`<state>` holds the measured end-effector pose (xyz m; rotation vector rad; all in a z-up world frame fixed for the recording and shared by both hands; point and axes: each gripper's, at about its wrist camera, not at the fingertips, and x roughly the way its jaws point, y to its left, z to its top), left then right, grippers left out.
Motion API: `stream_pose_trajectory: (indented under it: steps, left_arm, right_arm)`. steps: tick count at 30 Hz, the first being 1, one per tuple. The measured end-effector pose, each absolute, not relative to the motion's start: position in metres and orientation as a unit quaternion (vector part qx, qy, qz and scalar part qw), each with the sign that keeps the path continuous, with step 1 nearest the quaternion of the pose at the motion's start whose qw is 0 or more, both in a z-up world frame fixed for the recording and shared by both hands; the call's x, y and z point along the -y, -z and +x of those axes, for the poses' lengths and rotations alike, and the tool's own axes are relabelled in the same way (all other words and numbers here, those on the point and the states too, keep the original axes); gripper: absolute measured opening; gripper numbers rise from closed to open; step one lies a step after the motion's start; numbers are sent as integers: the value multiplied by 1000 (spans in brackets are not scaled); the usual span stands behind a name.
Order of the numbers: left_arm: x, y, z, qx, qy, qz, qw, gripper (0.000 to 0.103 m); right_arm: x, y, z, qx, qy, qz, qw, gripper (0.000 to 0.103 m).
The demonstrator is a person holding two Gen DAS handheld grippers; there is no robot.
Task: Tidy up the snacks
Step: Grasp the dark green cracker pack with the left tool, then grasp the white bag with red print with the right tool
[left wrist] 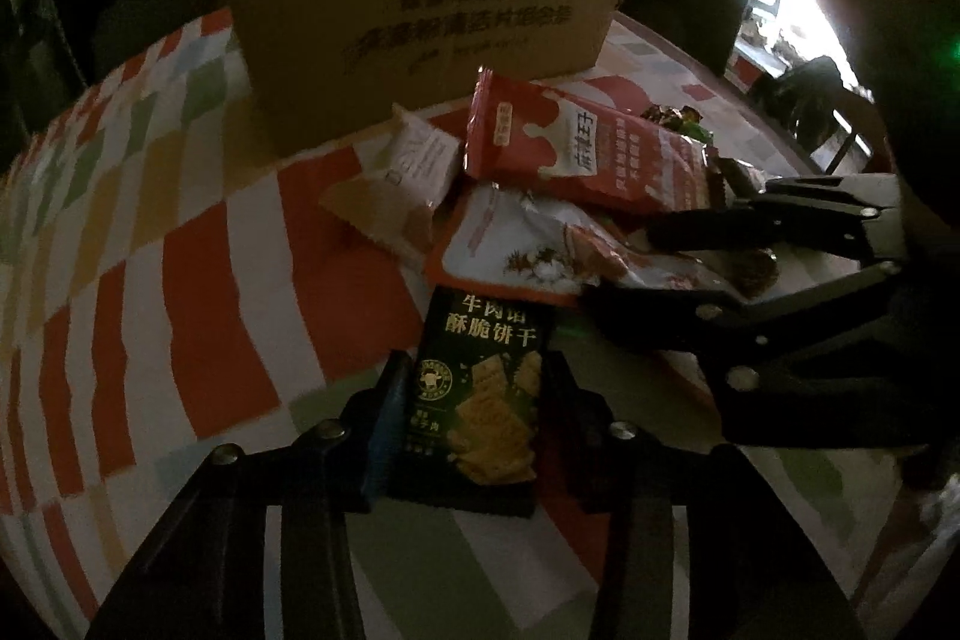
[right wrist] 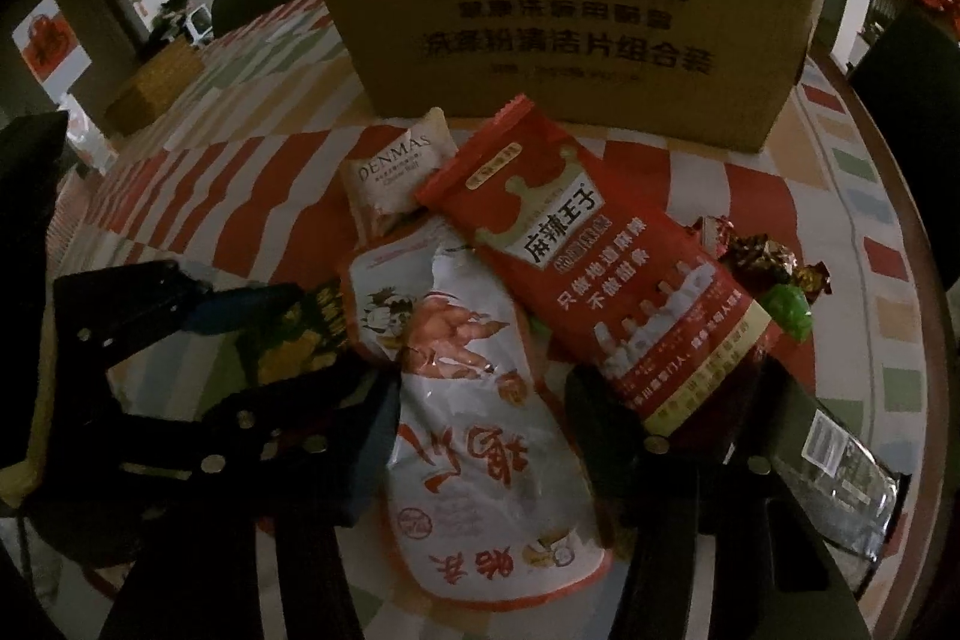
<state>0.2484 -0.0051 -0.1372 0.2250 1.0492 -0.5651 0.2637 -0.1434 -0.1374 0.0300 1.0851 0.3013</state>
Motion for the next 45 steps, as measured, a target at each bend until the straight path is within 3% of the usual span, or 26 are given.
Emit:
stream_pose_trajectory:
  steps: [12,16,19,22,29,32,34,45]
  left_arm:
    - [-29,124,230,-500,202,27,841,40]
    - [-38,116,227,-492,187,7,850,40]
    - [-42,108,225,-484,177,-3,857,40]
    - [-42,102,224,-477,176,-9,861,40]
    - [-33,96,217,-468,178,-10,866,40]
    - [-29,97,216,-469,174,-12,865,40]
    - [-26,99,214,-471,175,-11,865,40]
    - [-27,112,217,-487,165,-22,858,40]
  right_arm:
    - [120,142,273,-502,-142,-37,852,56]
    - [109,139,270,-487,-145,-56,859,35]
    - [104,132,266,-473,-146,-58,867,25]
    - [104,127,263,-470,-155,-51,867,19]
    - [118,120,259,-474,-169,-20,864,16]
    - [125,123,259,-485,-179,-9,856,24]
    - [127,126,260,-491,-179,-8,853,53]
    - [115,144,274,-518,-197,-69,829,58]
